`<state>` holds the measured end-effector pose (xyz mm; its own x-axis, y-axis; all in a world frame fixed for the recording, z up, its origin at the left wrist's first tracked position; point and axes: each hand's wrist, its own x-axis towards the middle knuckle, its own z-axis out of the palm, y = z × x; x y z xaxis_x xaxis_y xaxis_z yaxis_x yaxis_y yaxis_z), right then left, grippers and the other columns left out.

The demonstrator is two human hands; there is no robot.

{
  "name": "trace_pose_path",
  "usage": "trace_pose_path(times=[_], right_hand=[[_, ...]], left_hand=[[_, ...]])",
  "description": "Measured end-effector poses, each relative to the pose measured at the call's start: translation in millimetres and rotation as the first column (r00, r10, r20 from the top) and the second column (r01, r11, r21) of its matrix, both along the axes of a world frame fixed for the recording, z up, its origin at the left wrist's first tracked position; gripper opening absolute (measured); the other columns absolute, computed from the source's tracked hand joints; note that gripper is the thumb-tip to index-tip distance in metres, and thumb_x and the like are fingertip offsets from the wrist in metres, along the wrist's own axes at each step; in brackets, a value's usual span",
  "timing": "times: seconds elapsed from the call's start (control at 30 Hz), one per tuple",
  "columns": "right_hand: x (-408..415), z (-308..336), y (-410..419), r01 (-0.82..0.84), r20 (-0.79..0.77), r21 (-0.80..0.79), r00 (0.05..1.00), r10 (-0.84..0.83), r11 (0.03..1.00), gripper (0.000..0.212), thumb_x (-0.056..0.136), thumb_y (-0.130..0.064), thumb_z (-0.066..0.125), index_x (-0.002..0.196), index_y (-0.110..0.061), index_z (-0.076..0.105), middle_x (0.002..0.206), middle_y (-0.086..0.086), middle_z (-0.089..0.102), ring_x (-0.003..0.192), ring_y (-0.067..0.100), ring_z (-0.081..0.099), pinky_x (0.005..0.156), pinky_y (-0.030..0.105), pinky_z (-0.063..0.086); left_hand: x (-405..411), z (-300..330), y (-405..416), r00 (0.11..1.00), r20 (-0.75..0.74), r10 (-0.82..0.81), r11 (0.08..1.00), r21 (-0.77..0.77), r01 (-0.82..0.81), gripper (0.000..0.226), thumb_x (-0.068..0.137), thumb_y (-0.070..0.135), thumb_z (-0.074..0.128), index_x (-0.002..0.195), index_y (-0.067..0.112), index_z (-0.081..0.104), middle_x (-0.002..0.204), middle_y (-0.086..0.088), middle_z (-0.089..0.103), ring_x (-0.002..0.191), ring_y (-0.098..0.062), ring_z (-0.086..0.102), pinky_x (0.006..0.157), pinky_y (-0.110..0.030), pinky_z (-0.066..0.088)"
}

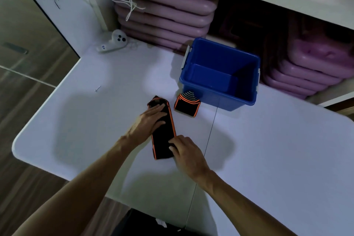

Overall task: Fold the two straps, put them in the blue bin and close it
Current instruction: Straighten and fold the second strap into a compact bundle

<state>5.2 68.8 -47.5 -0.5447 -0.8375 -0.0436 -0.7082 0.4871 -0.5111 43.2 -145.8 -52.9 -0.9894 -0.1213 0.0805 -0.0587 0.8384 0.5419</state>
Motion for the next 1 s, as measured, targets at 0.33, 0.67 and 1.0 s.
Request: trace_pose_path(times=[0.33,0.67,1.0], right_hand=[[-20.7,11.0,-8.2,-0.011,0.098,-0.001,0.995,0.011,1.000,0.022,0.096,-0.034,0.055,0.107,-0.019,0.066,0.107,-0.003,0.060,0.099,0.019,0.053,0.075,0.032,0.051],[-29.5,3.5,1.8,-0.193,0.081,0.086,0.979,0.186,0.977,0.055,0.093,-0.031,0.061,0.142,-0.013,0.047,0.132,0.004,0.053,0.116,0.024,0.044,0.096,0.040,0.046],[-35.1,8.5,-25.7,0.169,0.295,-0.020,0.943,-0.156,0.985,0.029,0.096,-0.038,0.056,0.119,-0.021,0.057,0.104,0.002,0.058,0.101,0.014,0.046,0.078,0.023,0.039]], left_hand=[[96.9,-14.6,55.4,0.998,0.054,0.018,0.999,0.035,-0.020,0.061,0.085,0.043,0.063,0.137,0.014,0.047,0.133,-0.005,0.056,0.119,-0.019,0.055,0.093,-0.033,0.052],[78.1,-7.1,36.1,0.993,0.106,0.056,0.971,0.225,-0.079,0.051,0.089,0.039,0.054,0.134,0.014,0.052,0.105,-0.002,0.054,0.094,-0.017,0.056,0.085,-0.022,0.043],[43.9,6.2,26.1,0.869,0.318,0.379,0.841,0.274,-0.467,0.019,0.091,0.029,0.060,0.101,0.014,0.060,0.069,-0.003,0.069,0.053,-0.005,0.056,0.050,-0.014,0.035]])
